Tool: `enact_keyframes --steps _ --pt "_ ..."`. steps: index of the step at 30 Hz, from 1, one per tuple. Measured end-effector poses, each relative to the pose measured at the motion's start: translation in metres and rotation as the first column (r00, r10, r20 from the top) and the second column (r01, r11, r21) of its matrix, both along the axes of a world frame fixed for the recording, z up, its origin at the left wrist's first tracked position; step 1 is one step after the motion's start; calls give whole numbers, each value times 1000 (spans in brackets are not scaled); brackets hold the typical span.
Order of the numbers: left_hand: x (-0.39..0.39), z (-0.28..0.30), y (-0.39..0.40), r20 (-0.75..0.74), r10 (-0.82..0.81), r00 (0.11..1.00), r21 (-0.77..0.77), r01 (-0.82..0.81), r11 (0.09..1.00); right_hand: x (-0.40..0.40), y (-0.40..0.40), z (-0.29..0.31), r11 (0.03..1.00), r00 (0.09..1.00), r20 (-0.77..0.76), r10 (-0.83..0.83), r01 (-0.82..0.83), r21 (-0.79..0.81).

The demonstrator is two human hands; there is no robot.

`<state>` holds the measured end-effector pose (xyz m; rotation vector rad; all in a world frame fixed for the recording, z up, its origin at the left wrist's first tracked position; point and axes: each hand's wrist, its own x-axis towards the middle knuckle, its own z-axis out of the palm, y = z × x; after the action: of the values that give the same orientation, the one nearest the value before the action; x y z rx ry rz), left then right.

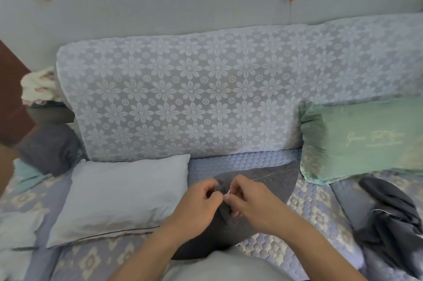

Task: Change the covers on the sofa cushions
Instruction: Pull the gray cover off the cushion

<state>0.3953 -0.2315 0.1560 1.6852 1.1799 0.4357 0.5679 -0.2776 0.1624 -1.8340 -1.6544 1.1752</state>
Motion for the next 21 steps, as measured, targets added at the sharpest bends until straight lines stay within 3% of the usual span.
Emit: enact_keyframes --steps 4,7,10,12,14,18,21 --pt "0 4 0 -80 -71 994 49 75 996 3 0 0 991 986 99 132 -132 -1" --pt "-3 9 1 -170 -183 968 75 198 977 -3 -2 -3 987 981 130 141 -150 59" --pt "-5 12 6 -259 -220 940 192 274 943 -9 -6 -9 989 997 69 14 -25 147" --pt "-6 10 9 -259 -202 945 235 264 935 -13 -8 -13 987 986 -115 -119 130 92" --pt "-7 7 10 -243 -216 945 204 268 941 -17 -7 -18 974 958 -192 -213 222 29" --pt "-8 6 12 -258 -251 933 182 302 936 -23 -7 -28 941 971 40 -237 220 258" --pt "-9 7 14 -320 -232 918 244 317 917 -25 -8 -27 897 962 107 -251 190 400"
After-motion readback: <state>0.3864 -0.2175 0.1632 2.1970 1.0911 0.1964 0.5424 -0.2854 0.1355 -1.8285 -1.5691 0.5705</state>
